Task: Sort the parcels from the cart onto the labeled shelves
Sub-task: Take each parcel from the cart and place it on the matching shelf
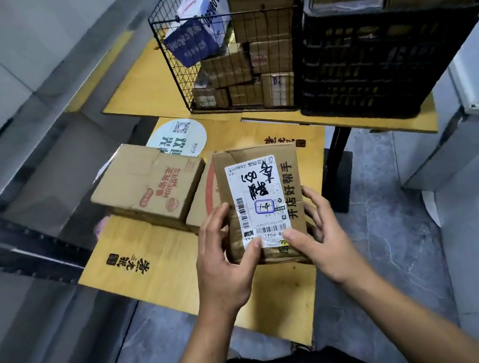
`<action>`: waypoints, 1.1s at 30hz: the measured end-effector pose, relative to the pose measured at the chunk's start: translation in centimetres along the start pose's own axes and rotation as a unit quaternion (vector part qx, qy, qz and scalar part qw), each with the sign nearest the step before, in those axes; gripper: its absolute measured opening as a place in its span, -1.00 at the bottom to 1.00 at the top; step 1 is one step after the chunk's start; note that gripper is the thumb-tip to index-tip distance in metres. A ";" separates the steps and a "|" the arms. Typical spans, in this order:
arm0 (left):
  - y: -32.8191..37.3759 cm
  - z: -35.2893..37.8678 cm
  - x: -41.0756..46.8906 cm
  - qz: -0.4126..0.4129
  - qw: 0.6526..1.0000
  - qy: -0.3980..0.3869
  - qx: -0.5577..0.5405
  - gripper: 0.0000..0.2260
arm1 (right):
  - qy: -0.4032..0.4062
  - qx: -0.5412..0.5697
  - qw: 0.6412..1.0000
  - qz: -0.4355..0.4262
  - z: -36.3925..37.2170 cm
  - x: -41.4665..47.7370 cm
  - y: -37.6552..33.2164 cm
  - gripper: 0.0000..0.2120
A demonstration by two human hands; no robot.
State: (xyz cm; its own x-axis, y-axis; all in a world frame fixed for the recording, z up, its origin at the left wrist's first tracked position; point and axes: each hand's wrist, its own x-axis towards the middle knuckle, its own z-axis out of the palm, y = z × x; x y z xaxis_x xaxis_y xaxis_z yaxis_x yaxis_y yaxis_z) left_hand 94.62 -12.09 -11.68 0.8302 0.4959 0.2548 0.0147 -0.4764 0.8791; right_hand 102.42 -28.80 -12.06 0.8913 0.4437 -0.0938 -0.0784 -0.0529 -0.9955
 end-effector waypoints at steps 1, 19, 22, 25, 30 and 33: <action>-0.1 -0.6 -0.2 0.002 1.000 0.008 0.002 -0.43 | -0.008 0.008 1.000 0.002 0.7 0.2 -0.1 -0.31; 0.0 -25.9 -5.3 -0.020 0.966 0.222 0.130 -0.37 | -0.171 0.087 0.975 -0.113 26.3 -1.2 -8.1 -0.39; 0.6 -31.3 -6.8 -0.021 0.961 0.218 0.169 -0.35 | -0.189 0.103 0.969 -0.120 31.2 -2.4 -9.6 -0.43; 1.2 -36.2 -8.3 -0.022 0.954 0.216 0.207 -0.33 | -0.209 0.128 0.960 -0.132 35.7 -3.6 -10.9 -0.46; 2.6 -42.6 -10.4 -0.023 0.940 0.234 0.248 -0.32 | -0.257 0.144 0.940 -0.173 41.7 -5.4 -13.5 -0.46; 3.4 -45.9 -11.6 -0.022 0.921 0.268 0.283 -0.36 | -0.286 0.145 0.928 -0.187 44.6 -6.1 -15.4 -0.46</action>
State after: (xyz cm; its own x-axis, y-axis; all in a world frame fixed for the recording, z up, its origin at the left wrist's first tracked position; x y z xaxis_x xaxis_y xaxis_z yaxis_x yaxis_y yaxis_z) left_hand 59.43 13.88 6.86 0.4305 0.7380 0.5197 0.4544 -0.6746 0.5817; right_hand 78.28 9.21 3.30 0.5031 0.7900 0.3505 -0.0021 0.4067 -0.9136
